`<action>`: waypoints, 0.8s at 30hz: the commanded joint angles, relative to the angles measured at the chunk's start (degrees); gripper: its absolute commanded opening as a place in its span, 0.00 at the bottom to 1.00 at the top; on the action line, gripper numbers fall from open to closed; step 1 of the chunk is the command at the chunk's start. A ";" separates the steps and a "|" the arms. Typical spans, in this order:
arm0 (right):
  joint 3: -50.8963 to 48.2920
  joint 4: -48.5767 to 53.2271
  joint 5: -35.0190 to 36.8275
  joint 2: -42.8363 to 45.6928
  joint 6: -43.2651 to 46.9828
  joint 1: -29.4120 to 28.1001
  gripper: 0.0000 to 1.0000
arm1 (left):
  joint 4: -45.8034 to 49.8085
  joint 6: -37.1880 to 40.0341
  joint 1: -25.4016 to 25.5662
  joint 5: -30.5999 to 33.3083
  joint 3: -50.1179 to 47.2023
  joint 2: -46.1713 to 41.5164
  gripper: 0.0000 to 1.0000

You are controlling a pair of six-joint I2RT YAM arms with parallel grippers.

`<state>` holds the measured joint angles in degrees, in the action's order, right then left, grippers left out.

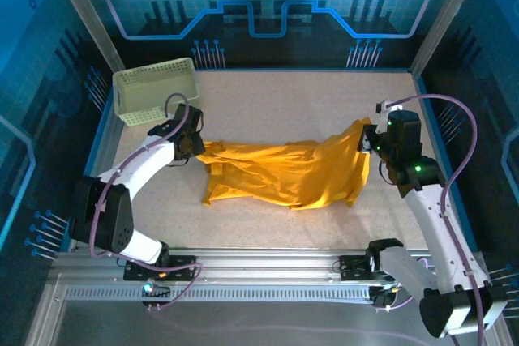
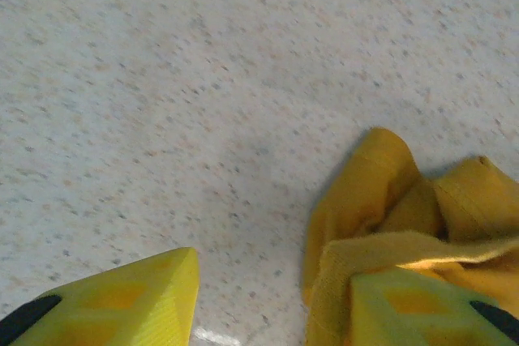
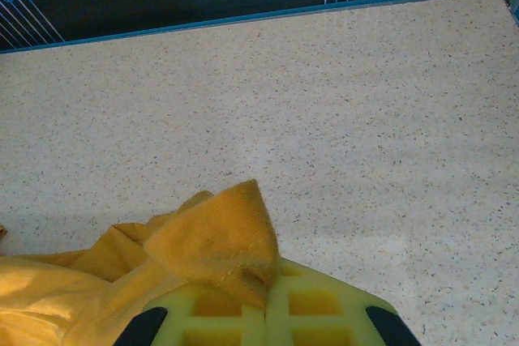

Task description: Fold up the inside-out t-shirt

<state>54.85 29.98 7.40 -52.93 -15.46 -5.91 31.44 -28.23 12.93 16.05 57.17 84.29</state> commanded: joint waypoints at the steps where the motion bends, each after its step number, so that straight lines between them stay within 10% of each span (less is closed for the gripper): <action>1: 0.46 -0.41 -0.64 0.72 -0.62 1.05 0.00 | -4.37 1.66 0.89 -11.10 -2.29 -3.35 0.53; 24: 0.38 -0.01 -1.07 0.72 -0.71 1.08 0.00 | -0.06 3.02 2.01 -4.10 1.69 2.81 0.39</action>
<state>54.85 30.00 6.94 -52.93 -15.49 -5.91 29.93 -26.44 15.42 10.52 57.17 86.06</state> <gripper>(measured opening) 0.068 0.401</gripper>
